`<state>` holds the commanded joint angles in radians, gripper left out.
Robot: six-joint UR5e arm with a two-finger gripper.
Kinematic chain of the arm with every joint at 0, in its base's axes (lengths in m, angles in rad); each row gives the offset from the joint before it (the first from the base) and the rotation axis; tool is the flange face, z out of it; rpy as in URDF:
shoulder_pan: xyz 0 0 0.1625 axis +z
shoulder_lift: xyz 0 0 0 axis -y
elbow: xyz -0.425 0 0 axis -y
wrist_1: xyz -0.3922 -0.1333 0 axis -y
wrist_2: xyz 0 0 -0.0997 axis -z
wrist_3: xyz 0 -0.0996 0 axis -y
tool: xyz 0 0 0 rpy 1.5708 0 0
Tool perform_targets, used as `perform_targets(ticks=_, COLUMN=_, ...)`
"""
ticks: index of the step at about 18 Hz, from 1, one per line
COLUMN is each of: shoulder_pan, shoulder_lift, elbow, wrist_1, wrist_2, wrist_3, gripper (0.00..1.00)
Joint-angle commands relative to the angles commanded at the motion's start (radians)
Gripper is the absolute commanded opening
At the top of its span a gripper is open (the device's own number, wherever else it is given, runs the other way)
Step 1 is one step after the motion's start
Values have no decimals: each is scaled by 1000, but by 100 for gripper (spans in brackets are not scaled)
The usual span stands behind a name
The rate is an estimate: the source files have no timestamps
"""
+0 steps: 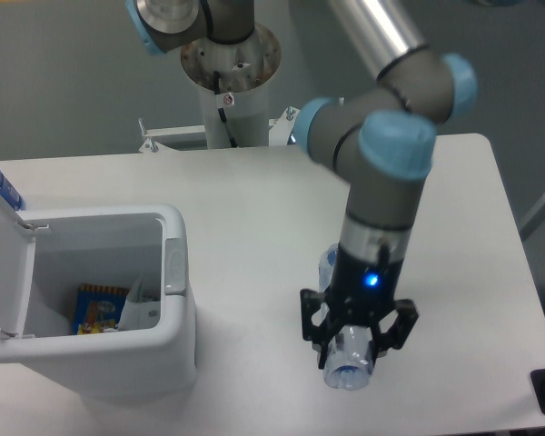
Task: Place the trash in the trash can
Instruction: 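Carry the bottle over the trash bin and lower it inside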
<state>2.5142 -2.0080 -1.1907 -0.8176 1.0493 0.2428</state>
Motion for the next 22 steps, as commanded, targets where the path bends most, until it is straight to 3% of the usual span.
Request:
perform_targets(ticks=3, shoulder_pan=-8, shoulder_lift=23, elbow=43, wrist_1=3, wrist_2=-18, wrist_3=-83, gripper=64)
perform_targets(ticks=9, shoulder_pan=-86, shoulder_lift=100, elbow=42, wrist_1=8, wrist_2=-20, wrist_3=-194, gripper=64)
perform_targets(ticks=15, shoulder_pan=-215, shoulder_lift=98, elbow=34, wrist_1=15, wrist_2=-18, wrist_3=-211, gripper=64)
perform_targets(ticks=21, shoulder_pan=-311, shoulder_lift=52, elbow=26, wrist_1=51, wrist_2=-18, wrist_3=-198, gripper=64)
perform_targets(ticks=22, shoulder_pan=-314, shoulder_lift=51, elbow=23, wrist_1=51, wrist_2=-18, wrist_3=-197, gripper=70)
